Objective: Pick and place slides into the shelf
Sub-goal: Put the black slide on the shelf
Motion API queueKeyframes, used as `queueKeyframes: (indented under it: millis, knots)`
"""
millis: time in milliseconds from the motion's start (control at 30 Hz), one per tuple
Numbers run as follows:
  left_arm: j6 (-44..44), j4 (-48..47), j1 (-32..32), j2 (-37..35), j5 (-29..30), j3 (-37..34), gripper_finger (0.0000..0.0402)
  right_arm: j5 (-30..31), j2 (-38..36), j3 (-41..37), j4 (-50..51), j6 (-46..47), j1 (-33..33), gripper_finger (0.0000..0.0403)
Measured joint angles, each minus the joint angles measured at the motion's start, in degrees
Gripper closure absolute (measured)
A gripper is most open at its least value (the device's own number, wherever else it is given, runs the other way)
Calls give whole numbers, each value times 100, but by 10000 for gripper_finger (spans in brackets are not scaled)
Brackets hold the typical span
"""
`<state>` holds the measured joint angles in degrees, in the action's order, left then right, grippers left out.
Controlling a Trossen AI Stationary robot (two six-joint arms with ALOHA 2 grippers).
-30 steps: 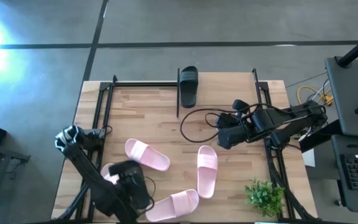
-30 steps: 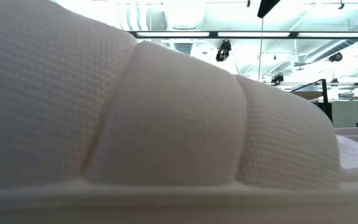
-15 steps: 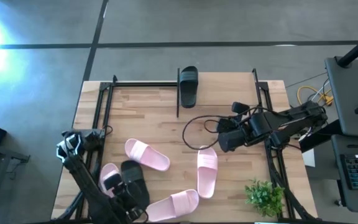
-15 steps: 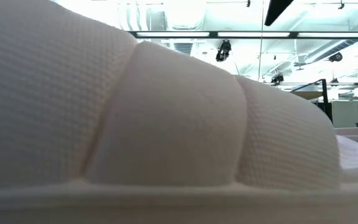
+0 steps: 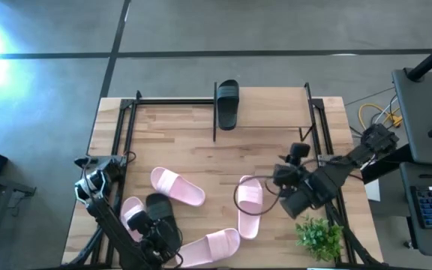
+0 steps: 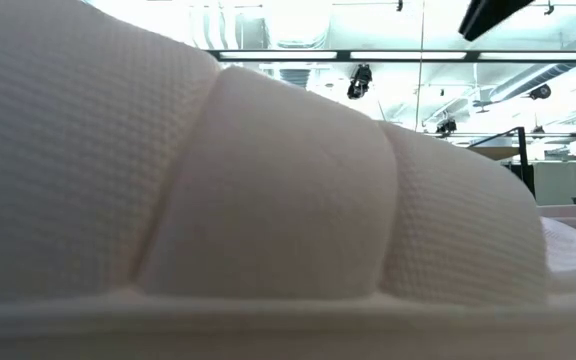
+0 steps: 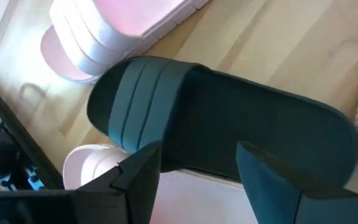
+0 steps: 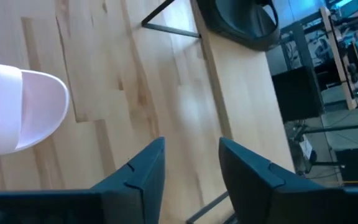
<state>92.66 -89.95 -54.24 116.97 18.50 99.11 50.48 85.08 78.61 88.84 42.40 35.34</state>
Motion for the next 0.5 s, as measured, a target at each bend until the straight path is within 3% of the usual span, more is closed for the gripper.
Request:
queueKeyframes:
  millis: [233, 500]
  knots:
    - [0, -10, 23, -84, -155, -701, 205, -55, -7, -701, 93, 1142, 296, 243]
    - [0, 15, 72, -103, -75, -1253, 225, -398, -7, -1209, 95, 1654, 290, 241]
